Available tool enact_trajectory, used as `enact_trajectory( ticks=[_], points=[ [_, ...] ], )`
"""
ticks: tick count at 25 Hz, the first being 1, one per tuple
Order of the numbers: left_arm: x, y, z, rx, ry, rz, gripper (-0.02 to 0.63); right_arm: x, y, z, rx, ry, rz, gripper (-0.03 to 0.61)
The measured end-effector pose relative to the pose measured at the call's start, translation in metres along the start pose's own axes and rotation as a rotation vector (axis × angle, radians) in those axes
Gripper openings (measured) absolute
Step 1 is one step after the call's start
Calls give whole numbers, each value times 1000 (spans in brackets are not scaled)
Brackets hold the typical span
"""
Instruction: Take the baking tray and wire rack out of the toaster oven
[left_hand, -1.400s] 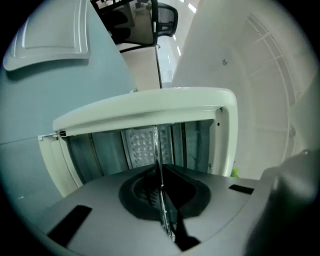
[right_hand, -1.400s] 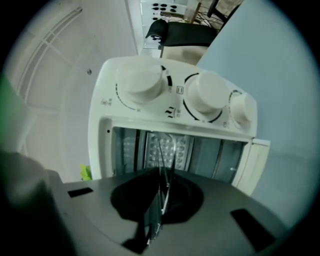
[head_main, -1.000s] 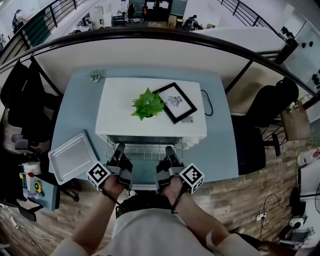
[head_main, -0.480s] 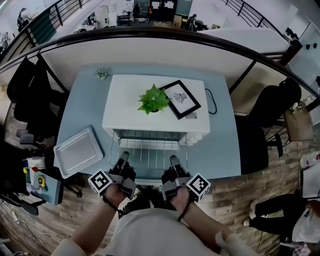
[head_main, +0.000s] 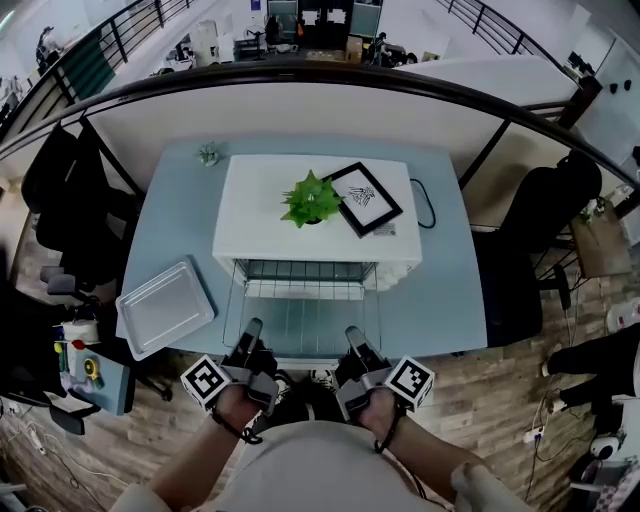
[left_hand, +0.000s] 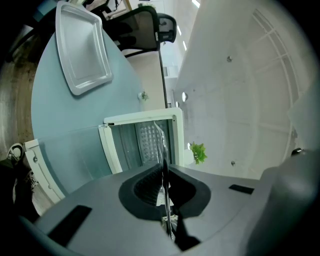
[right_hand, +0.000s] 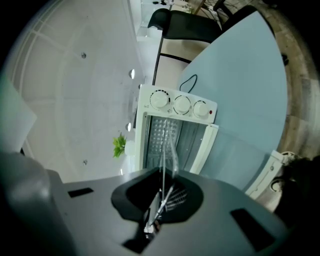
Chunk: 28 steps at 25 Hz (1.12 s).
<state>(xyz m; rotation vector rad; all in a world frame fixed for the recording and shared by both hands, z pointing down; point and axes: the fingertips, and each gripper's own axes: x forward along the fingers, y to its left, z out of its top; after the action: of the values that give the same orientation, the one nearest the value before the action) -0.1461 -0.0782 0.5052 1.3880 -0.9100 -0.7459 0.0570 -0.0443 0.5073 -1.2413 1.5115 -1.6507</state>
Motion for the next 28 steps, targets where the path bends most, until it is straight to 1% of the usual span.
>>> enact_trajectory(
  ticks=[4, 6, 8, 12, 18, 22, 28],
  points=[
    [-19, 1, -8, 12, 28, -8, 8, -17, -9, -14, 21, 31, -9, 6],
    [-28, 3, -13, 20, 49, -9, 8, -23, -11, -17, 28, 34, -6, 8],
    [-33, 5, -15, 12, 55, -7, 8, -27, -13, -18, 25, 31, -13, 8],
    [-32, 4, -18, 11, 66, -2, 8, -33, -18, -20, 44, 13, -29, 8],
    [-22, -3, -34, 29, 142, -20, 9, -48, -24, -12, 67, -33, -40, 8],
    [-17, 2, -58, 33, 217, -11, 9, -68, -31, 1, 62, -79, -66, 8],
    [8, 5, -106, 58, 398, -14, 9, -107, -53, 26, 80, -199, -102, 9]
  ],
)
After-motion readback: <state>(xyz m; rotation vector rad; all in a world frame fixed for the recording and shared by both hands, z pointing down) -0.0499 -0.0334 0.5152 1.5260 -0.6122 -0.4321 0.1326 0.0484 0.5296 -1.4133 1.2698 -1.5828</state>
